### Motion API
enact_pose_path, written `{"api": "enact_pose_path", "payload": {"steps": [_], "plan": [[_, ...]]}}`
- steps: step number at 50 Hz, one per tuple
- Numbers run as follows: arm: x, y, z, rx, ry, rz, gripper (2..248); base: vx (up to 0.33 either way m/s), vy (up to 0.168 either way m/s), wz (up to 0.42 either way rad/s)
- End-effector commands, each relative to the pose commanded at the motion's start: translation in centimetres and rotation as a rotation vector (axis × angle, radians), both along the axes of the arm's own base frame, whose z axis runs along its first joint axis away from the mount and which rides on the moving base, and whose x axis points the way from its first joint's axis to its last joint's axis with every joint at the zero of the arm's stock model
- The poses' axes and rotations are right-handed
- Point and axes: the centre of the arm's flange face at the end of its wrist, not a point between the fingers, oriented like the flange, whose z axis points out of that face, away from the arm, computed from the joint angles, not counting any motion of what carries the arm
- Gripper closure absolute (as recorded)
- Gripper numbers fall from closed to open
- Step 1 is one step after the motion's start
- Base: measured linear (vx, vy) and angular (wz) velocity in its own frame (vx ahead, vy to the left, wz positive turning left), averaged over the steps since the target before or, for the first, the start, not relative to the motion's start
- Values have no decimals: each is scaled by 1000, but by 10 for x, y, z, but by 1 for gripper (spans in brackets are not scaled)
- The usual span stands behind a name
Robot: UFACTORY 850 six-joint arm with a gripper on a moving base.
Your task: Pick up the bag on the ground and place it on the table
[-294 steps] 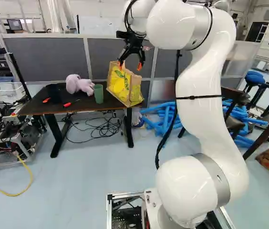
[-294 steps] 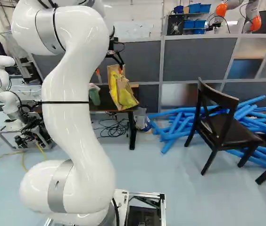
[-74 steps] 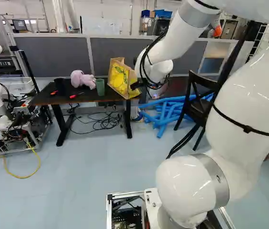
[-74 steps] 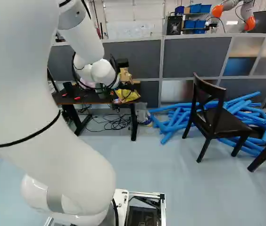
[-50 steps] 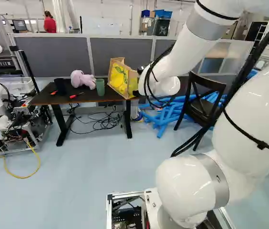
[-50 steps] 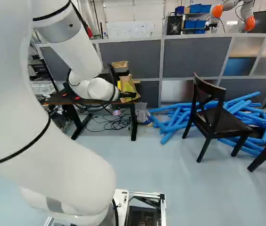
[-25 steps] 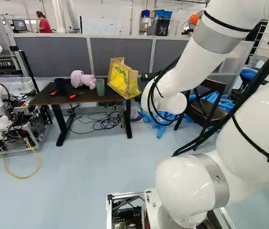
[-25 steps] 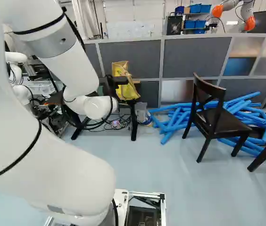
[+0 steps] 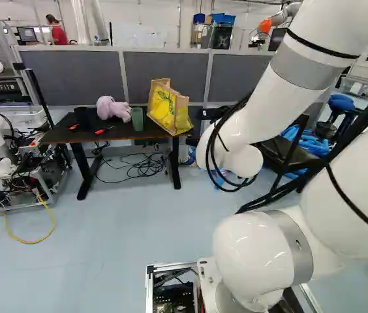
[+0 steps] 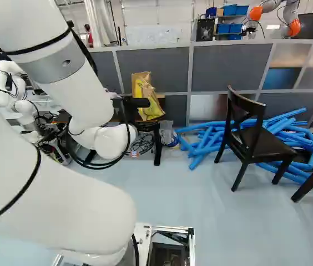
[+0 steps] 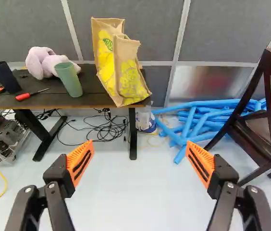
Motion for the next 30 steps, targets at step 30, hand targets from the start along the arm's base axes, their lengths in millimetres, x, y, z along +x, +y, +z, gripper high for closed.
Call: {"api": "enact_pose_path", "payload": {"steps": [30], "plan": [[-19,-1,-9,9,-35,-2,3,0,0,0]]}}
